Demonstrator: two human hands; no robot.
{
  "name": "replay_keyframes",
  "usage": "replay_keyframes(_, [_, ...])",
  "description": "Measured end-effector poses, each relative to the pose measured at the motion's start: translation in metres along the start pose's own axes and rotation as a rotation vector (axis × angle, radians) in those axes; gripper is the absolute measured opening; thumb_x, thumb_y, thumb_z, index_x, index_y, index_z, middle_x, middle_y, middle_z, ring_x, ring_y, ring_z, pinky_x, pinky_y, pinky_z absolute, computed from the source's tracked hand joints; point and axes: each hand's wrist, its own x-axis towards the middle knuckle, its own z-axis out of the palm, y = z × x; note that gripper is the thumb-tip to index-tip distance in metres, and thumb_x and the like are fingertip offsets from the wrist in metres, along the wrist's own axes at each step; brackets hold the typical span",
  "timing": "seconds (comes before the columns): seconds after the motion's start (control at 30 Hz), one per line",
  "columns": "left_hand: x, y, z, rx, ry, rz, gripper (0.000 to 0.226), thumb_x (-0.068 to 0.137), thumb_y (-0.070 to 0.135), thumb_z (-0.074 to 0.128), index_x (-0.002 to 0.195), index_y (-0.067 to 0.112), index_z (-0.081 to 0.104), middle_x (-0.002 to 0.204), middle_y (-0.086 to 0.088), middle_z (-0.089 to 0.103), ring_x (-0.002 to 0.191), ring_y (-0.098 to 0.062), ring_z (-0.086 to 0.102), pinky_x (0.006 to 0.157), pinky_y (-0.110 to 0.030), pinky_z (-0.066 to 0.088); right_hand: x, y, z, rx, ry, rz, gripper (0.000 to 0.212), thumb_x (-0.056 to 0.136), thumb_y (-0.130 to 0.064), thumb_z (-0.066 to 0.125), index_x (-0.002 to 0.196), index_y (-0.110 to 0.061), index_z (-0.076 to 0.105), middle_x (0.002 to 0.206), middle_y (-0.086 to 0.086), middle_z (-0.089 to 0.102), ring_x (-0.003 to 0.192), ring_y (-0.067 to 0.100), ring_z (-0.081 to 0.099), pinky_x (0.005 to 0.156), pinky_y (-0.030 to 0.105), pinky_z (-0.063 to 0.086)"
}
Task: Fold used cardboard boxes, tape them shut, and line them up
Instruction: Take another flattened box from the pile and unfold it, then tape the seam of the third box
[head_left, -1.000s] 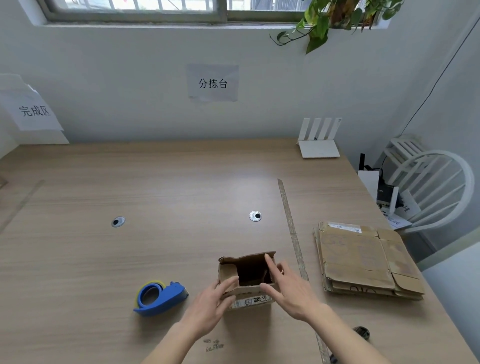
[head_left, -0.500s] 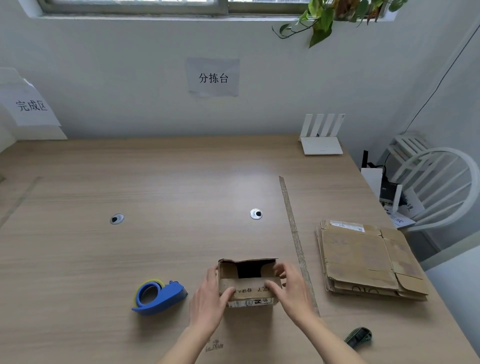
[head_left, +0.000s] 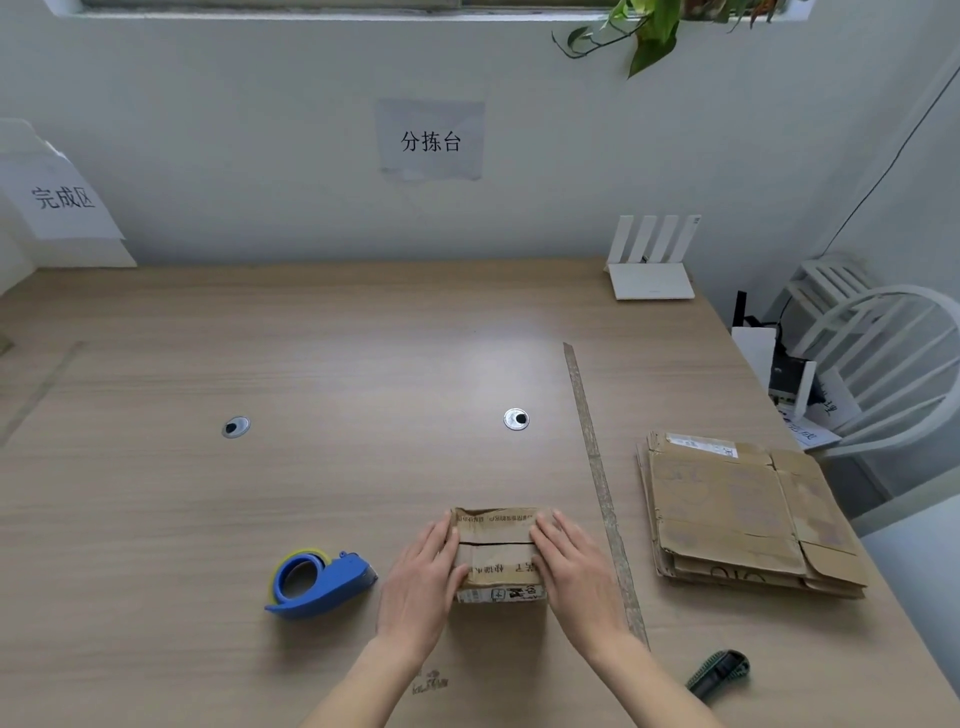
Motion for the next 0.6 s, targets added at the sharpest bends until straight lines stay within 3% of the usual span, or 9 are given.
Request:
replay_keyframes(0.07, [0.001,0.000,-0.001,0.044,0.016,0.054,0.055,0.098,0.050,0.034,0.132,0.019,0.064,0.150,0.006,0.046,0.127,-0.015,0.058,0.094,-0.030,0.055,0.004,-0.001,0.007,0.023,-0.080,-0.030,0.052,0.095,-0.023,0.066,0.145,-0.022,0.054,0.153,-0.004,0.048,0.143,0.016,0.043,0.119,0.031,0.027])
replay_keyframes(0.2, [-0.003,-0.002,-0.002,-0.038,0.027,0.019,0.057,0.097,0.052,0.032,0.135,0.022,0.061,0.151,0.011,0.044,0.124,-0.012,0.060,0.093,-0.029,0.055,0.002,-0.006,0.013,0.025,-0.156,-0.031,0.060,0.107,-0.053,0.011,0.159,-0.028,0.027,0.167,-0.007,0.016,0.155,0.012,0.013,0.122,0.032,0.010])
replay_keyframes(0.27, [-0.004,-0.004,-0.004,-0.039,0.013,0.021,0.059,0.098,0.055,0.030,0.142,0.024,0.055,0.156,0.015,0.034,0.128,-0.010,0.055,0.096,-0.027,0.051,-0.001,-0.006,0.014,0.027,-0.171,-0.030,0.063,0.105,-0.056,0.001,0.160,-0.031,0.018,0.168,-0.010,0.005,0.155,0.008,0.003,0.124,0.032,0.006])
replay_keyframes(0.4, [-0.009,-0.020,-0.012,-0.085,-0.059,0.004,0.066,0.099,0.066,0.028,0.158,0.035,0.022,0.163,0.018,0.017,0.144,-0.007,0.031,0.114,-0.028,0.031,-0.001,-0.002,0.015,0.031,-0.162,-0.018,0.060,0.106,-0.055,0.008,0.160,-0.032,0.021,0.167,-0.012,0.008,0.155,0.006,0.006,0.124,0.029,0.005])
replay_keyframes(0.5, [-0.022,-0.054,-0.012,-0.055,-0.040,-0.115,0.072,0.094,0.073,0.029,0.156,0.035,0.027,0.160,0.012,0.029,0.141,-0.011,0.038,0.114,-0.034,0.037,0.001,-0.005,0.015,0.031,-0.143,-0.003,0.056,0.107,-0.051,0.016,0.158,-0.030,0.027,0.166,-0.010,0.017,0.154,0.009,0.016,0.123,0.026,0.005])
replay_keyframes(0.6, [-0.037,-0.102,-0.002,0.031,-0.018,-0.250,0.072,0.086,0.059,0.063,0.149,0.031,0.044,0.147,-0.004,0.050,0.124,-0.029,0.055,0.102,-0.043,0.049,0.001,-0.006,0.016,0.033,-0.125,0.003,0.054,0.106,-0.048,0.024,0.156,-0.029,0.035,0.164,-0.010,0.024,0.152,0.010,0.023,0.123,0.025,0.007])
